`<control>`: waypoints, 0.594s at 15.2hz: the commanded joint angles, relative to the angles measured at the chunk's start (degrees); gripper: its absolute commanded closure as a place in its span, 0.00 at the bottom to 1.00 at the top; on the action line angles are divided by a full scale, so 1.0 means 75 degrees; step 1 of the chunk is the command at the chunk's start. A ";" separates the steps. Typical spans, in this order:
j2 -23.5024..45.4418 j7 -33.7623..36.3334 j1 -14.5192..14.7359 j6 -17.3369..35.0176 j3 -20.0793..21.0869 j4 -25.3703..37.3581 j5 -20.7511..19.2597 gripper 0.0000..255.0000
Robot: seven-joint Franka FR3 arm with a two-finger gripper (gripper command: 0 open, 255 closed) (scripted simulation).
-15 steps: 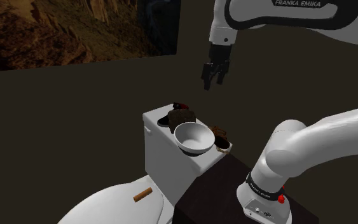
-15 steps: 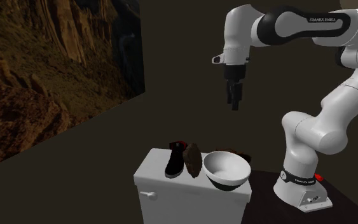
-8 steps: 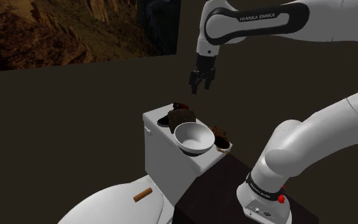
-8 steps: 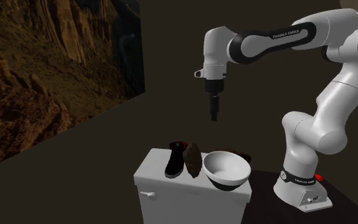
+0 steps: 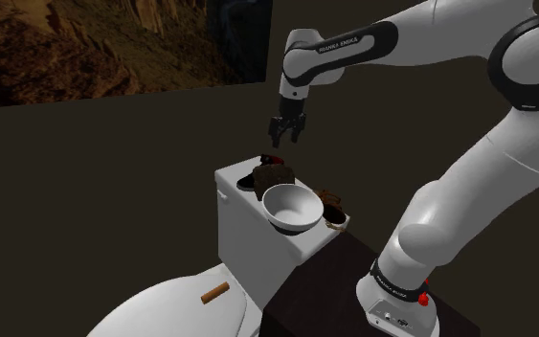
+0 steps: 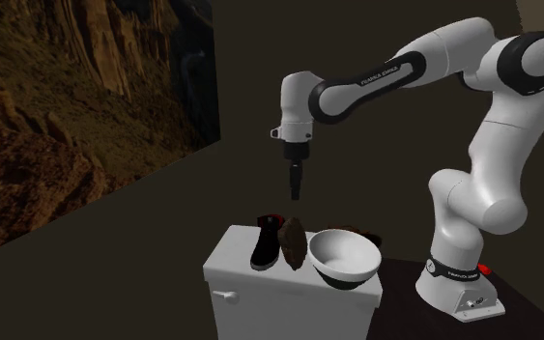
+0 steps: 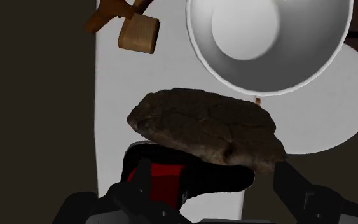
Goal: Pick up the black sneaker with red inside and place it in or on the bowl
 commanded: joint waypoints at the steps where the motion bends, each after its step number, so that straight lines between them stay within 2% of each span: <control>1: 0.0686 -0.0140 -0.0002 0.0364 -0.0097 0.0330 0.0153 0.00; 6: 0.2035 -0.0514 -0.0075 0.0937 -0.0264 0.1087 0.0568 0.00; 9: 0.2156 -0.0540 -0.0071 0.1234 -0.0249 0.0908 0.0608 0.00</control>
